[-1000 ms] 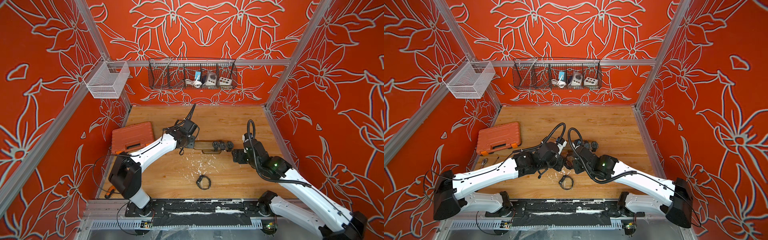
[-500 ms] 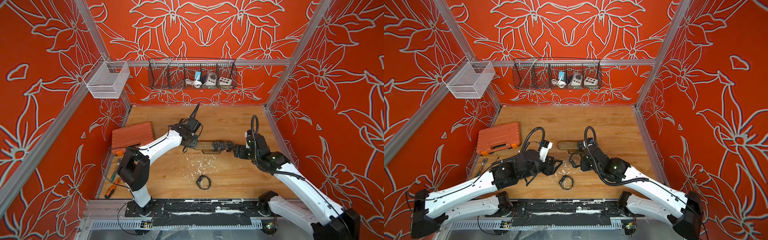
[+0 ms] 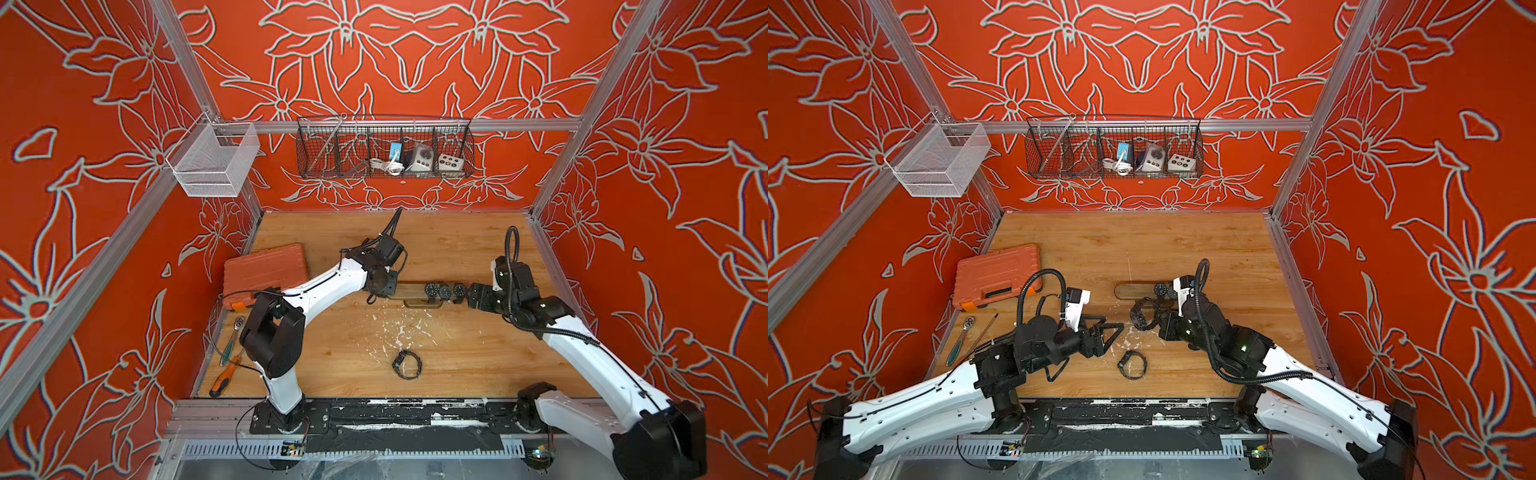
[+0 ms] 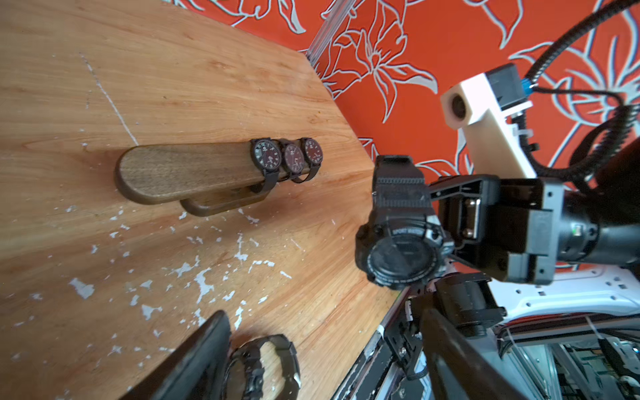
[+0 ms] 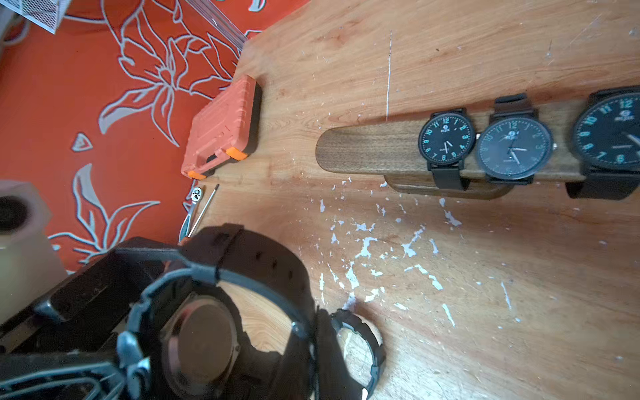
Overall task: Place watch on stand
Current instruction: Place the watch on the stand.
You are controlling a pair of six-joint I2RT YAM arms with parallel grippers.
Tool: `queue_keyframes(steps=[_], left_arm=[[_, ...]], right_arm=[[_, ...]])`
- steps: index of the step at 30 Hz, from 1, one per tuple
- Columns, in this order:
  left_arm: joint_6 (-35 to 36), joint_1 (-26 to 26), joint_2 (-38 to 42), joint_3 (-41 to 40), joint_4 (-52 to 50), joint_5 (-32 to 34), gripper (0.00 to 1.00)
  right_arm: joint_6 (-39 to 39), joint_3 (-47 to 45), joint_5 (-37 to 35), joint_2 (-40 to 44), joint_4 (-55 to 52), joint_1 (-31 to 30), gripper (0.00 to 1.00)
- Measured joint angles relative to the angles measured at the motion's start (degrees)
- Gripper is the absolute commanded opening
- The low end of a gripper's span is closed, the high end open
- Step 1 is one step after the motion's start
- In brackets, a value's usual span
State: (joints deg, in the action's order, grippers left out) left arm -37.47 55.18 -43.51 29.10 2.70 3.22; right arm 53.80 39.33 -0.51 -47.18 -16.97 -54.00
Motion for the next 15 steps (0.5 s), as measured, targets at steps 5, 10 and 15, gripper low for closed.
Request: queue_keyframes(steps=[5, 10, 15], left_arm=[[-1.6, 0.2, -2.95, 0.11, 2.58, -1.01, 0.85], [-2.25, 1.16, -5.57, 1.18, 3.34, -1.36, 0.86], [-2.36, 2.21, -6.51, 2.82, 4.74, -1.18, 0.86]], right_arm=[[1.01, -0.31, 0.09, -0.04, 2.69, -0.07, 0.0], [1.27, -0.33, -0.07, -0.39, 4.35, -0.85, 0.0], [1.31, -0.37, -0.87, -0.85, 5.14, -2.21, 0.0]])
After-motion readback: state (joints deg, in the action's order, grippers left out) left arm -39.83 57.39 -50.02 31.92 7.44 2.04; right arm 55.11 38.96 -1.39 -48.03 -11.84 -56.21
